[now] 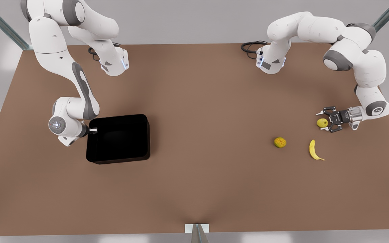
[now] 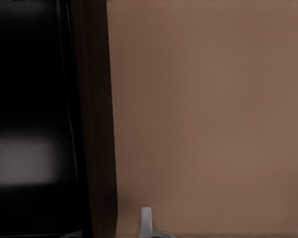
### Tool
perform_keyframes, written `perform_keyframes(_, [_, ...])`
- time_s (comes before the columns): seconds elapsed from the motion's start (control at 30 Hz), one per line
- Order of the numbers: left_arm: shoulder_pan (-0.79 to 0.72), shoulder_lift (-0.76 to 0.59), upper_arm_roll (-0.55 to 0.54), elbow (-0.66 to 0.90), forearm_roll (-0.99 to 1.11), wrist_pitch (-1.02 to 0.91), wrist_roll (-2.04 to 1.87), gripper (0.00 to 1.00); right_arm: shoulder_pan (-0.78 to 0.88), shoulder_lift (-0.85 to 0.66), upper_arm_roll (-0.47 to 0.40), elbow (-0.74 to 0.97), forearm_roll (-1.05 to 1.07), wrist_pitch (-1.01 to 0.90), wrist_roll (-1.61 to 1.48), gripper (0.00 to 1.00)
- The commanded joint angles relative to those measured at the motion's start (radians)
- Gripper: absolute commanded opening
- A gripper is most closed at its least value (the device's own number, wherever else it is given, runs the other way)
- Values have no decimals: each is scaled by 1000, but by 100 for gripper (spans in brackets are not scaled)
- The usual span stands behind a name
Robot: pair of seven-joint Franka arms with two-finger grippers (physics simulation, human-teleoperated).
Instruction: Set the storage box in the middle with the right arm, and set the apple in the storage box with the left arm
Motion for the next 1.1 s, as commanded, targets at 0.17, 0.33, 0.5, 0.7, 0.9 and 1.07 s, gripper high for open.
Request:
perform_keyframes(0.17, [3, 1, 0, 1, -67, -33, 0, 100, 2, 1, 0, 26, 0, -38, 0, 32])
perform_keyframes(0.33, [1, 6, -12, 1, -75, -29, -11, 61, 6, 1, 2, 45, 0, -63, -2, 27])
perform_keyframes(0.5, [3, 6, -25, 20, -90, -32, -14, 31, 9, 1, 6, 49, -1, -63, -2, 24])
perform_keyframes(0.7, [1, -40, -28, 35, -92, -53, -54, 21, 26, -1, 11, 77, -1, -63, -3, 24])
perform_keyframes(0.9, [-118, -252, -140, 28, -63, 8, -311, 21, 40, 2, 11, 78, -1, -63, -2, 21])
perform_keyframes(1.07, [-246, -400, -457, 17, 57, 270, -526, 21, 97, 8, 78, 166, -1, -66, 11, 21])
